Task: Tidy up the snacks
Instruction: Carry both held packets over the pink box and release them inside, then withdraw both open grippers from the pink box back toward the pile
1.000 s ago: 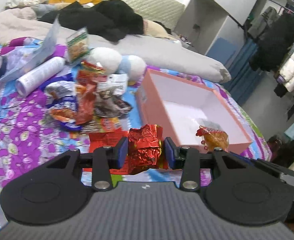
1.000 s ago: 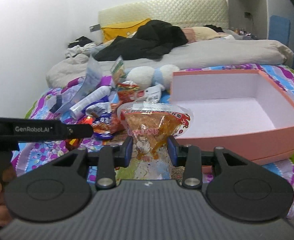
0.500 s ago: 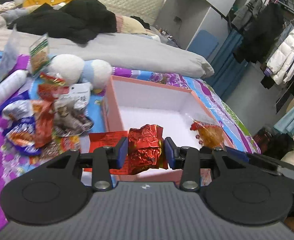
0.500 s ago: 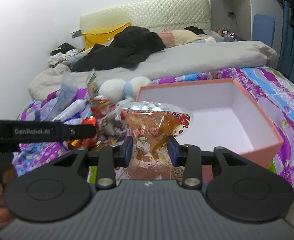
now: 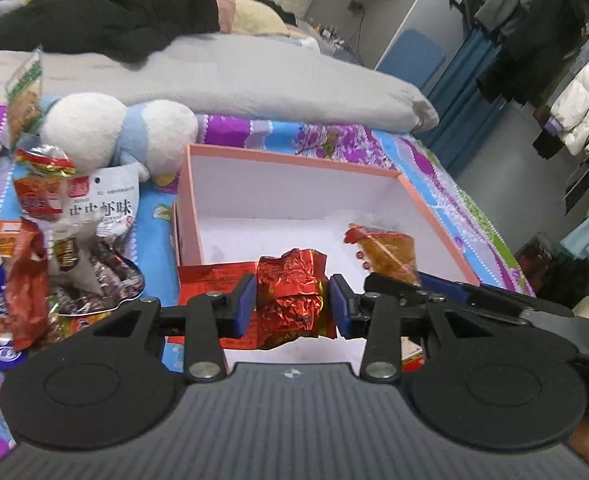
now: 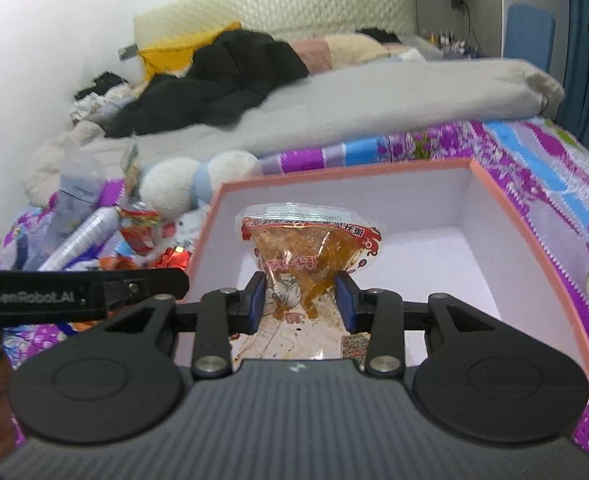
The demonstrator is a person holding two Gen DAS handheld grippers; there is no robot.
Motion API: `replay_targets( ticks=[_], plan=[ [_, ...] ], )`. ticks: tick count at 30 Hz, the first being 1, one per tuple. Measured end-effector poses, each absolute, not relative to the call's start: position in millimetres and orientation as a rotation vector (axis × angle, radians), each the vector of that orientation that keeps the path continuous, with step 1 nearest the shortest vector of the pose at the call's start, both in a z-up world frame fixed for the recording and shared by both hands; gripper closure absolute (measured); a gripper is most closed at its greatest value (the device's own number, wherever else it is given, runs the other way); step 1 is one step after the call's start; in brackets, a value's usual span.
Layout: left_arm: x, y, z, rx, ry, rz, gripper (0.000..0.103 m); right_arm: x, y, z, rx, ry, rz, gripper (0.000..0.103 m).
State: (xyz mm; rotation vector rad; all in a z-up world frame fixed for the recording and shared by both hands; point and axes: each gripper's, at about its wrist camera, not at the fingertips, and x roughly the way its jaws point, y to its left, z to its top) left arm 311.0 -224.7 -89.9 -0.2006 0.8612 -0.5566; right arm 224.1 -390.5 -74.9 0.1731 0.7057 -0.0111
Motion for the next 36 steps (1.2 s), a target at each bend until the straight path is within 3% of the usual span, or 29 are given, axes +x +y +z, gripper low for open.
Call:
replay_targets(
  ticks=[13, 18, 36],
  plan=[
    [356.2, -253.9, -137.2, -0.188, 0.947, -0.557, 0.056, 272.7, -412.0, -136.4, 0.195, 0.901, -0.020, 0.060],
    [355.2, -252.9, -139.1, -0.188, 0.950, -0.562, 0.040, 270.6, -415.9, -134.1, 0.235, 0.890, -0.036, 0.036],
    [253.3, -190.0, -53.3, -0.184, 0.782, -0.534, 0.040, 182.0, -380.3, -66.0, 0.224, 0.743, -0.041, 0.036]
  ],
)
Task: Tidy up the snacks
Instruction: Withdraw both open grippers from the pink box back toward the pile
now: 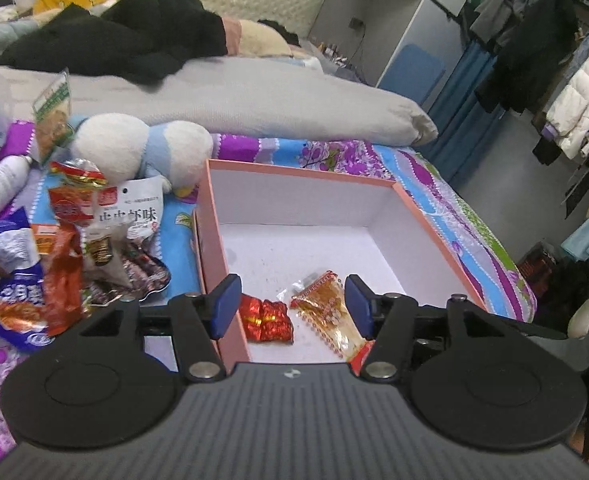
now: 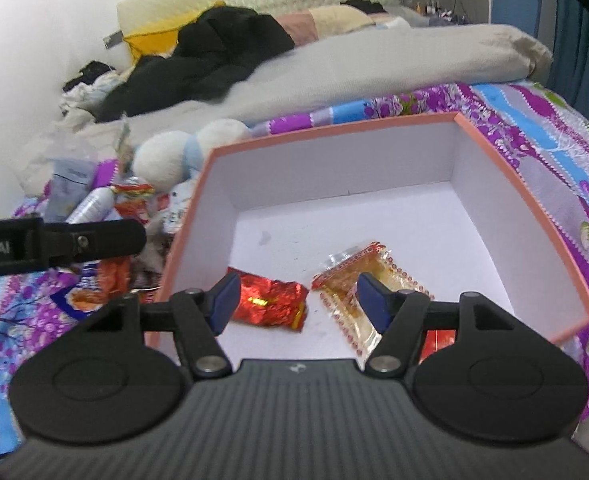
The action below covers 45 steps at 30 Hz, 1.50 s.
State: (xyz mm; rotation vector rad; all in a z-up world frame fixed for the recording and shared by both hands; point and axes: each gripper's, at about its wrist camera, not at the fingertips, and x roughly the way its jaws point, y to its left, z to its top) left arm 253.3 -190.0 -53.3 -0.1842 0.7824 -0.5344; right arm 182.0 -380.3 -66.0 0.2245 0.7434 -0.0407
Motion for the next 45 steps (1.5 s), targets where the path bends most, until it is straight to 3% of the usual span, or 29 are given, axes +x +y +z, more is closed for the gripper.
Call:
replay_targets(
  ticks=[20, 31, 45],
  plan=[
    [124.0, -77.4, -13.4, -0.239, 0.641, -0.457, 0.040, 79.3, -300.6, -20.6, 0.212, 0.587, 0.023, 0.036],
    [68.3, -11.3, -13.9, -0.260, 0.614, -0.343, 0.040, 37.5, -254.8, -23.7, 0.209, 0.548, 0.118, 0.036],
    [28.2, 19.5, -43.0, -0.286, 0.647, -0.265, 0.040, 8.0, -212.7, -41.2, 0.178, 0.545, 0.228, 0.036]
  ],
)
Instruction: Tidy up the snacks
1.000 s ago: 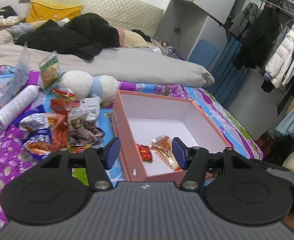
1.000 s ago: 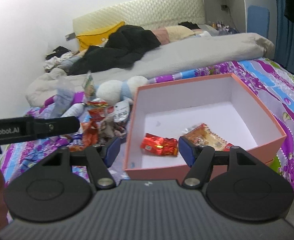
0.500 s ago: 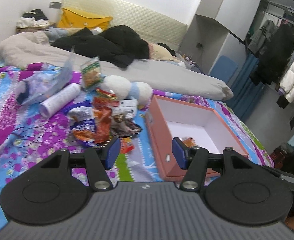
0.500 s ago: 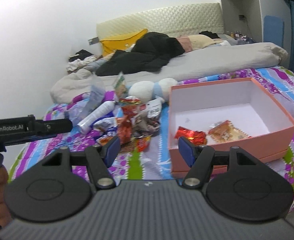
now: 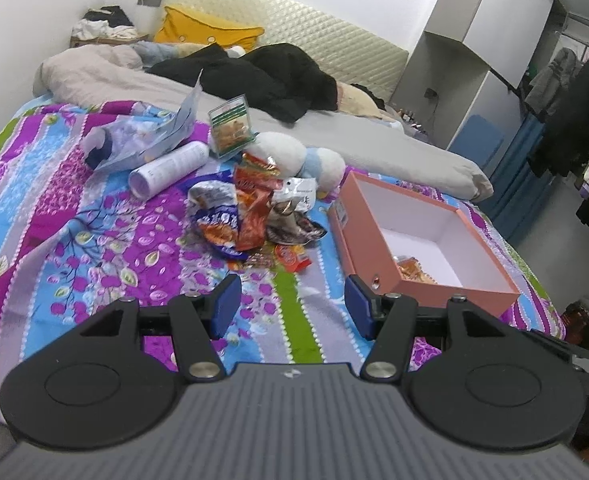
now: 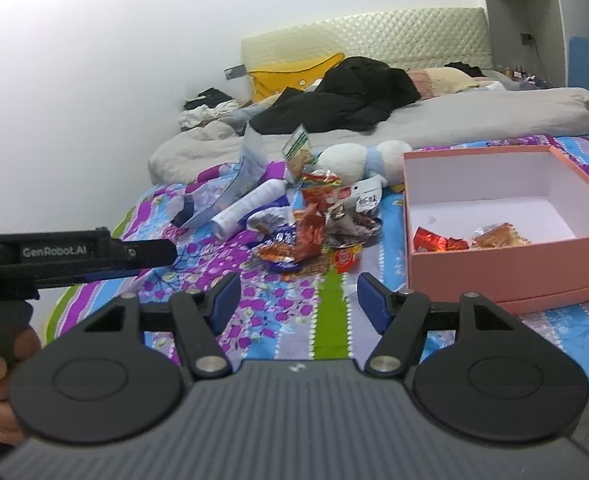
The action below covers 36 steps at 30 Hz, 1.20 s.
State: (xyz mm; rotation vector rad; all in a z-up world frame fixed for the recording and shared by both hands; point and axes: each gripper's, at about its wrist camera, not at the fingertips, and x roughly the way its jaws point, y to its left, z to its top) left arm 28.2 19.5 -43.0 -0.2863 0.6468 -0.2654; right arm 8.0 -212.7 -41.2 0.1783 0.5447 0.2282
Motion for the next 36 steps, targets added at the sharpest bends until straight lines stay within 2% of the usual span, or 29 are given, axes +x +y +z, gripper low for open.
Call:
replay_targets(
  ticks=[10, 36],
  plan=[
    [51.2, 36.1, -75.7, -0.330, 0.697, -0.256, 0.036, 19.1, -194.5, -63.1, 0.140, 0.576, 0.239, 0.036],
    [202.6, 62.4, -157.3, -0.339, 0.826, -0.196, 0.036, 138.9, -158.1, -128.6, 0.109, 0.653, 0.266, 0.036]
  ],
)
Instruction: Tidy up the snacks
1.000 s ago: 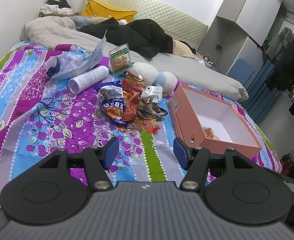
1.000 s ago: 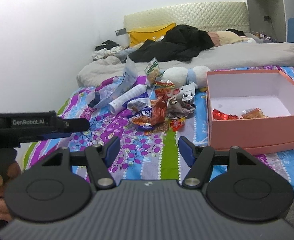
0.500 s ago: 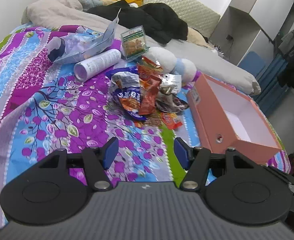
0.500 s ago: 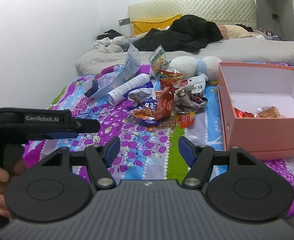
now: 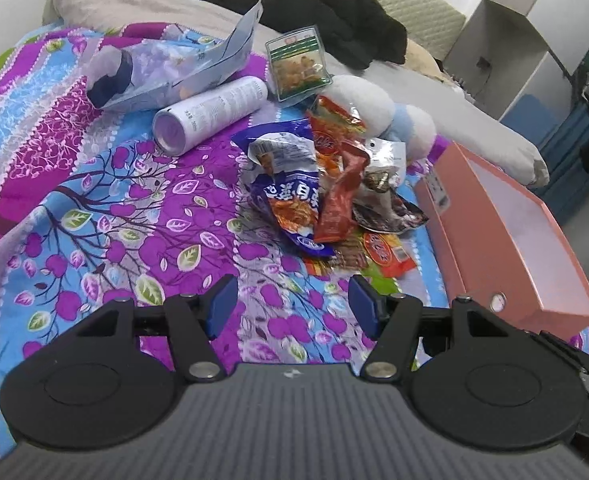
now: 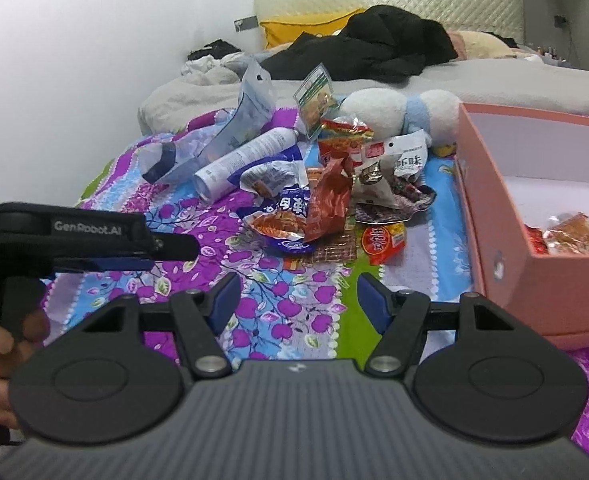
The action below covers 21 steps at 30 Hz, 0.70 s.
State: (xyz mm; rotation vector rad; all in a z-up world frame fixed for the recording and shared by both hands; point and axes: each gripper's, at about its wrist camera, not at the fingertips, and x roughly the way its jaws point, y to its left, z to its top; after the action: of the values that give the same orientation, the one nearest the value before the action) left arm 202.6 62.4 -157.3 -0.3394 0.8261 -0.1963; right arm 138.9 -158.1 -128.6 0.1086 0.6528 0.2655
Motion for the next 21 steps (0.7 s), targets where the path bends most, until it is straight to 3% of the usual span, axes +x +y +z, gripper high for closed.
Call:
replay_targets(
  ticks=[4, 16, 18, 21],
  plan=[
    [225.3, 66.4, -171.4, -0.367, 0.825, -0.196, 0.031, 165.4, -152.6, -140.8, 0.111, 0.666, 0.280, 0.036],
    [294.6, 82.2, -216.6, -0.502, 0.828, -0.223, 0.033, 249.4, -141.9, -180.5, 0.091, 0.682, 0.260, 0.037],
    [303.4, 81.4, -224.9, -0.528, 0.834, -0.241, 0.037, 260.5, -144.7, -185.3, 0.106, 0.679, 0.250, 0.037],
    [313.2, 80.6, -236.7, -0.553, 0.850, -0.246, 0.053, 276.4, -146.2, -192.9, 0.118, 0.689, 0.238, 0.037]
  ],
)
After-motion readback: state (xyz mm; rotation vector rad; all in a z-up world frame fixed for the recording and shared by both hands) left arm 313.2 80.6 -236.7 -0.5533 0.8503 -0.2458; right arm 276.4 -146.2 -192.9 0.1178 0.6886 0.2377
